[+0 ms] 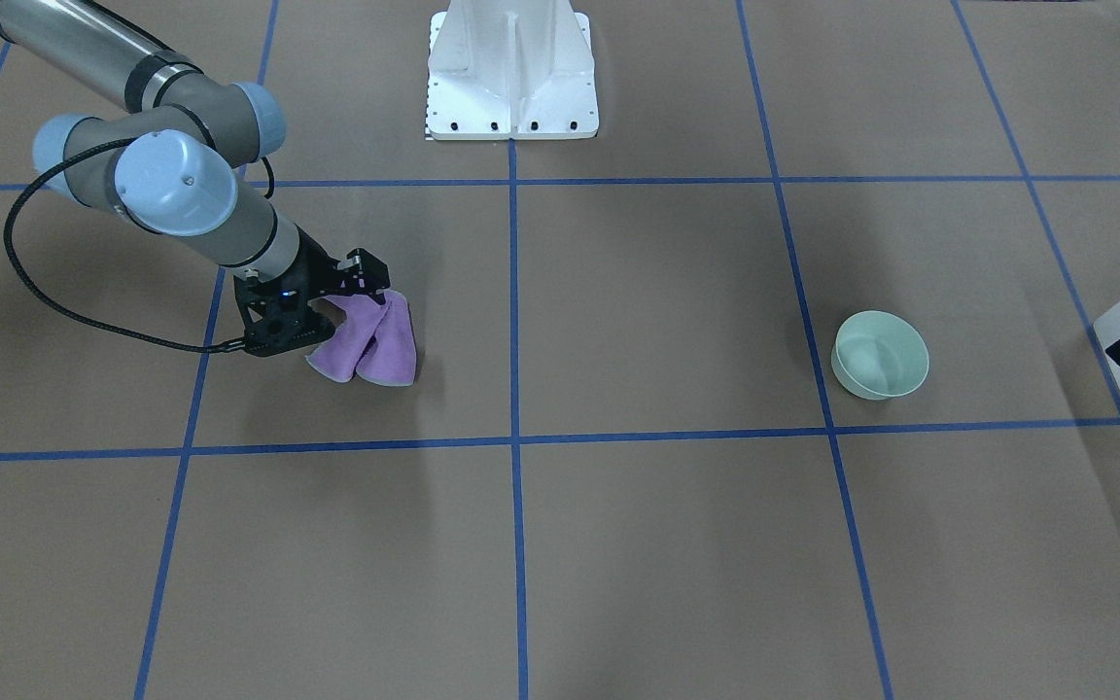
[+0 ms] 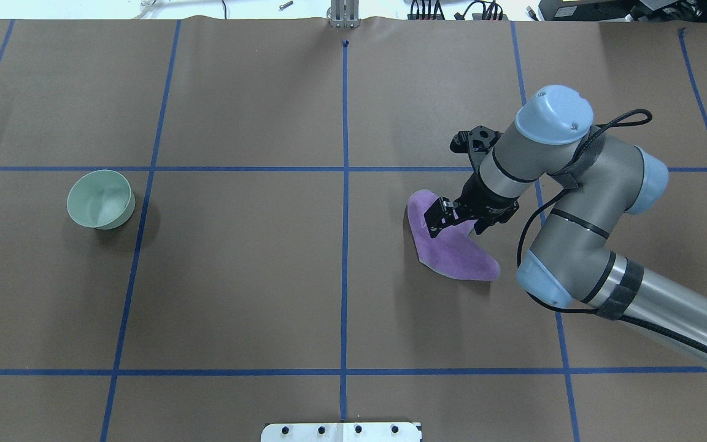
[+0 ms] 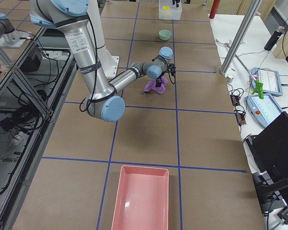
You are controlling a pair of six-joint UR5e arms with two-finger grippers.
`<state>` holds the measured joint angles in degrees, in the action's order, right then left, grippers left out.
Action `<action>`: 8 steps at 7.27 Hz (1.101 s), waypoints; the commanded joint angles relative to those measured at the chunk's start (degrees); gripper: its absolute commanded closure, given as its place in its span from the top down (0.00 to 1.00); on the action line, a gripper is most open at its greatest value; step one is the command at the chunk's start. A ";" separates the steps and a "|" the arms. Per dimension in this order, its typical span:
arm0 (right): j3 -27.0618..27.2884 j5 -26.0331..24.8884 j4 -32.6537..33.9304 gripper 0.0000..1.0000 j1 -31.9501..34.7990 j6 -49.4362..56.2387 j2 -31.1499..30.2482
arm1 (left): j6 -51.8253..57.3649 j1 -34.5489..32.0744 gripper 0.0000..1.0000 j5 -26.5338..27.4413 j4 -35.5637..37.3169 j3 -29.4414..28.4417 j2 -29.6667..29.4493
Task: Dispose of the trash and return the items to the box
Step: 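Reach the right gripper down and pinch the purple cloth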
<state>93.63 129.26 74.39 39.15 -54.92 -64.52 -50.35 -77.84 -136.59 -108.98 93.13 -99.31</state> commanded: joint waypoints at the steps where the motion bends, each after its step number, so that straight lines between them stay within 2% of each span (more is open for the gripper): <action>1: -0.47 -1.90 -0.65 0.96 -2.32 -2.11 0.01 | 0.08 0.58 0.99 0.01 0.00 -0.14 0.00; 3: 0.23 -5.06 -0.65 0.00 -2.32 -2.56 0.10 | -0.01 2.06 0.99 0.01 -0.18 -0.57 0.08; 6: 3.99 -8.06 2.58 0.00 -1.54 -5.00 0.28 | -0.09 5.49 0.99 1.42 -0.35 -0.49 0.17; 7: 7.15 -8.06 6.43 0.00 0.12 -5.19 0.28 | -1.14 7.07 0.99 1.42 -0.53 -0.49 0.17; 8: 11.70 -8.15 13.69 0.00 1.88 -6.15 0.36 | -1.32 9.00 0.99 1.42 -2.27 -0.49 0.78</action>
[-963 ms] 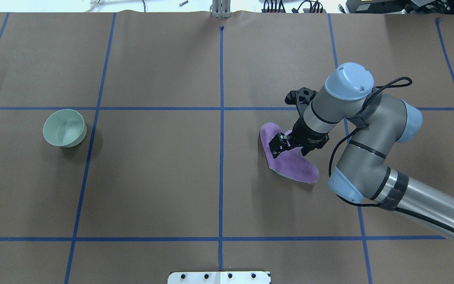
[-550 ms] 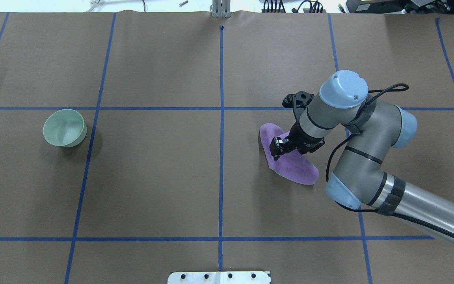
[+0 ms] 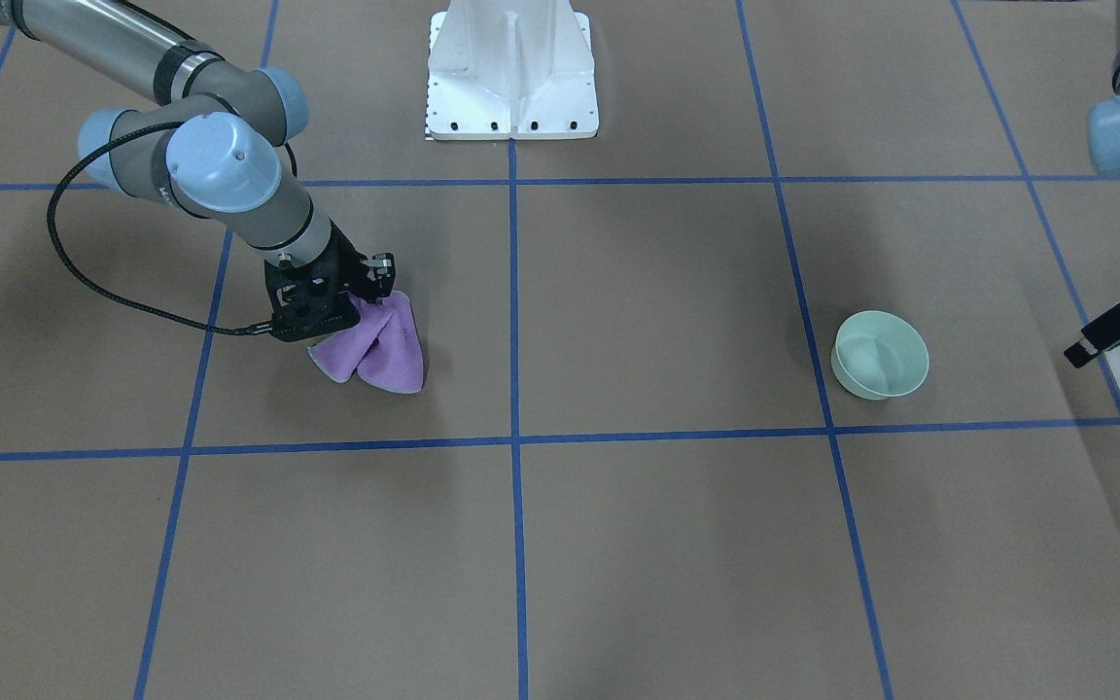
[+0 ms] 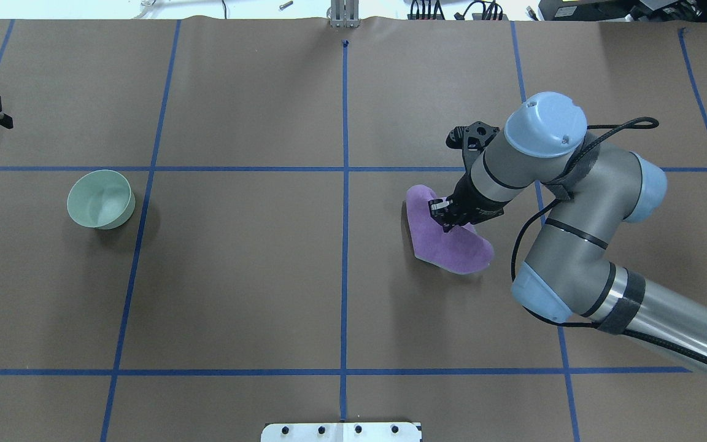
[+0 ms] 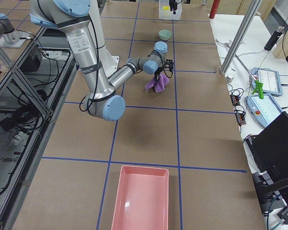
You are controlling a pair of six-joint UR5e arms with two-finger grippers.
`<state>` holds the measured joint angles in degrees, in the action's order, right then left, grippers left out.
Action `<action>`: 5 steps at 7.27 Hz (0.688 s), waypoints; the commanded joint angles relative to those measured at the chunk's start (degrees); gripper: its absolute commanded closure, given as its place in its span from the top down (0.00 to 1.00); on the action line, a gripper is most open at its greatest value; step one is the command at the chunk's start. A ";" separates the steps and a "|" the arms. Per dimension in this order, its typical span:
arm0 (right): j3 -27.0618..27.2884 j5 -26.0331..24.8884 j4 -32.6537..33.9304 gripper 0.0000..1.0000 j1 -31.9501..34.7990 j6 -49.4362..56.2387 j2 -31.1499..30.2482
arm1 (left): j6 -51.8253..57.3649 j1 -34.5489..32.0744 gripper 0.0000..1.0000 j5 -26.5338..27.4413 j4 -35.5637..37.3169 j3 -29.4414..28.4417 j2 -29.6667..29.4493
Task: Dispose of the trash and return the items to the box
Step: 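Reach the right gripper down and pinch the purple cloth, then lift the cloth with the right gripper while the left gripper grasps the green bowl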
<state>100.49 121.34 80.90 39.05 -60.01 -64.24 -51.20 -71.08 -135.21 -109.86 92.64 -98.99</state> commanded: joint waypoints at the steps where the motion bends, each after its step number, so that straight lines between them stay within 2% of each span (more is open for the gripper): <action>1: 8.89 -0.14 13.25 0.00 4.70 -1.34 0.34 | -1.35 4.95 0.99 0.12 -2.45 -0.09 0.81; 3: 13.75 -0.05 19.00 0.00 10.58 -1.25 -0.35 | -2.06 9.53 0.98 0.29 -5.43 -0.26 1.95; 4: 15.68 0.12 21.81 0.00 13.83 -0.56 -0.53 | -2.41 10.68 0.98 2.73 -6.84 -1.14 2.65; 5: 17.26 0.73 24.45 0.00 17.87 -0.03 -1.05 | -3.29 11.91 0.98 3.97 -11.99 -4.71 2.83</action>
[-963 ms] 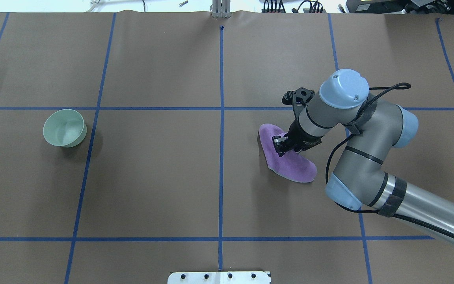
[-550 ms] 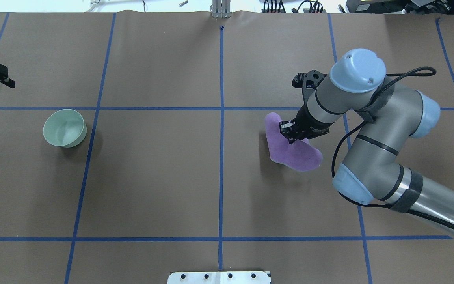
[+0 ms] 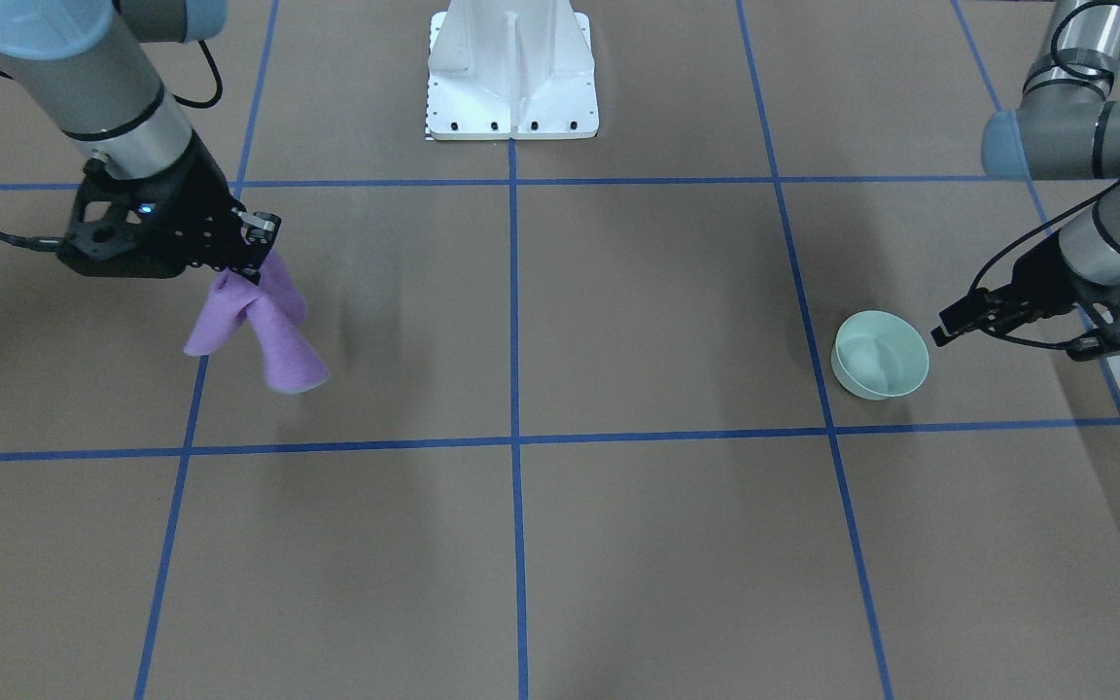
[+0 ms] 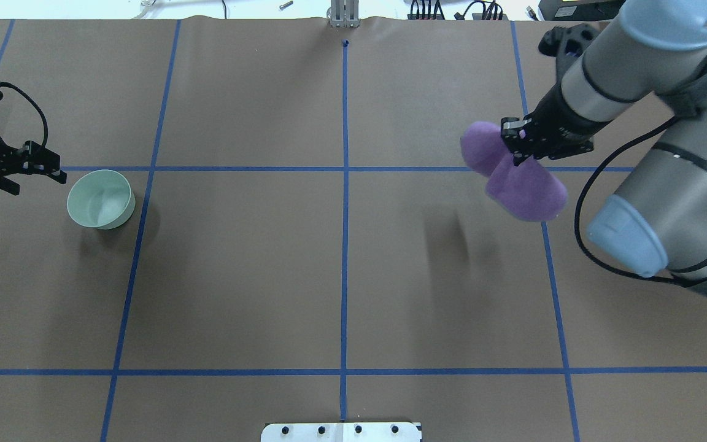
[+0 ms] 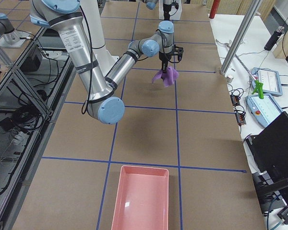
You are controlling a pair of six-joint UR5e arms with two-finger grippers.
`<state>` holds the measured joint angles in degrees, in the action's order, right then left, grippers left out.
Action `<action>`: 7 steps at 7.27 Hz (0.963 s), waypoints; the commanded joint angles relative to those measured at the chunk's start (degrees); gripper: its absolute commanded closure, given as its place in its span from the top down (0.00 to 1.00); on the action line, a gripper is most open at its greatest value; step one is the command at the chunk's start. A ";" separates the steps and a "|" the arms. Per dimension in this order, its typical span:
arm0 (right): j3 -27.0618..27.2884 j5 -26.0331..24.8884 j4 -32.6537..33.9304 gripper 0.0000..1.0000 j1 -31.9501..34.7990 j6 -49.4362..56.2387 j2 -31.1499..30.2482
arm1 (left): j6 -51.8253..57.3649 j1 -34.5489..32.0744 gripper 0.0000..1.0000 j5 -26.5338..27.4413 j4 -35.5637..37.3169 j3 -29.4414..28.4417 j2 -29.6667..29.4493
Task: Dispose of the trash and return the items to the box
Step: 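Lift the cloth with the right gripper while the left gripper grasps the green bowl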
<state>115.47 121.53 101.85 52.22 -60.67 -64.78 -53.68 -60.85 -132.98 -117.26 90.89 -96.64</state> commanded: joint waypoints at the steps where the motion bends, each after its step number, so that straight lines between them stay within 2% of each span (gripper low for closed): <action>1: 4.91 0.63 7.19 0.00 6.56 2.03 -0.44 | -5.08 3.52 0.98 1.85 -11.00 -6.13 0.22; 2: 7.12 0.55 10.70 0.00 6.84 3.70 -0.44 | -8.86 5.80 0.97 2.46 -12.89 -6.95 -0.30; 3: 7.22 0.55 10.91 0.00 7.45 4.41 -0.52 | -8.99 6.70 0.94 3.16 -13.00 -6.95 -0.57; 4: 7.23 0.55 10.92 0.00 7.89 4.51 -0.52 | -8.99 6.88 0.30 3.08 -13.00 -6.95 -0.57; 5: 7.40 0.55 11.00 0.00 8.77 4.94 -0.79 | -8.90 6.88 0.00 3.08 -12.91 -6.69 -0.66; 7: 9.50 0.63 11.79 0.00 10.88 8.79 -3.49 | -9.34 6.79 0.00 2.46 -12.21 -4.07 -0.66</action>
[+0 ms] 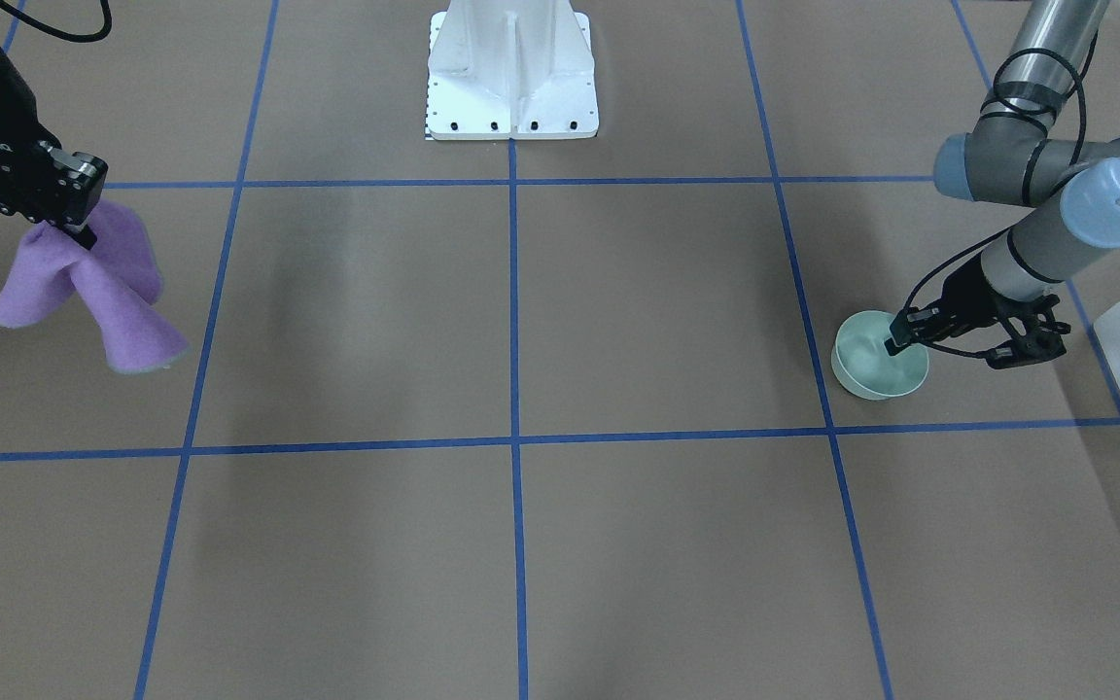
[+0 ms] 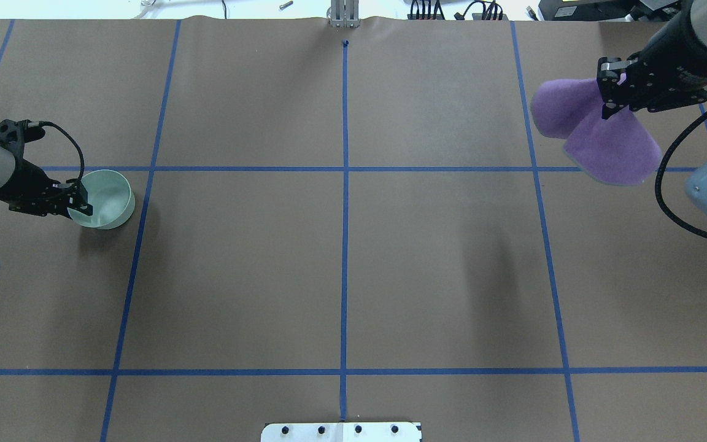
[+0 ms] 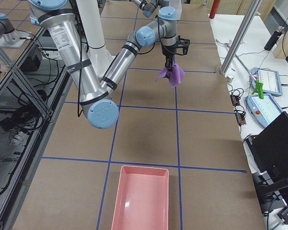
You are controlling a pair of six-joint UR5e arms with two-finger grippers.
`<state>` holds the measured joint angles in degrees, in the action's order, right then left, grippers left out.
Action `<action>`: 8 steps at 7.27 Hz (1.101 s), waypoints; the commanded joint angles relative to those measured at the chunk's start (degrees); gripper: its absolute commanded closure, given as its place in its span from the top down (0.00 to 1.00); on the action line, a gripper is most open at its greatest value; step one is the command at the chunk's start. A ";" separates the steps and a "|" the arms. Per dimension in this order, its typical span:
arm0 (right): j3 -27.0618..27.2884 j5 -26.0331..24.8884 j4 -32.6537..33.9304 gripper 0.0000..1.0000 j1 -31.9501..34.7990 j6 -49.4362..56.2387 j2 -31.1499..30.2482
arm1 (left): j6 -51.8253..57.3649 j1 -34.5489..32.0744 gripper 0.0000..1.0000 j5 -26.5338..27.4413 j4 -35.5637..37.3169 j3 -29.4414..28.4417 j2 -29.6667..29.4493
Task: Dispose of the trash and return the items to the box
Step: 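Lift the cloth with the right gripper while the left gripper grasps the green bowl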
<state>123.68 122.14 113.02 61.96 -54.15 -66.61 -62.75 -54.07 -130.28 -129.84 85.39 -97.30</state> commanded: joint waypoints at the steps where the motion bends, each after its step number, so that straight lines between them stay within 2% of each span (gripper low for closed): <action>1: 1.82 0.03 3.84 0.00 2.89 4.21 -1.59 | -0.61 0.02 0.00 -0.67 0.55 2.23 0.10; 2: 3.13 0.03 6.66 0.00 5.17 7.79 -2.12 | -8.10 0.02 0.00 -3.63 0.29 3.20 -0.34; 4: 5.60 0.03 11.77 0.00 10.17 18.41 -5.44 | -11.25 -0.86 0.00 -7.68 1.34 8.81 0.01; 6: 5.87 -0.23 11.96 0.00 16.67 33.40 -13.07 | -10.99 -4.89 0.00 -11.12 13.67 15.22 -1.56; 7: 4.13 -0.67 11.44 0.00 21.06 43.93 -17.54 | -10.20 -8.65 0.00 -12.79 17.65 15.68 -3.92; 8: -1.54 -0.67 11.17 0.00 27.02 54.92 -19.68 | -6.80 -12.43 0.00 -13.33 19.26 15.17 -4.29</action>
<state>126.88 121.63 124.52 82.70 -11.83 -82.77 -72.29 -62.31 -142.43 -113.87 100.31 -100.49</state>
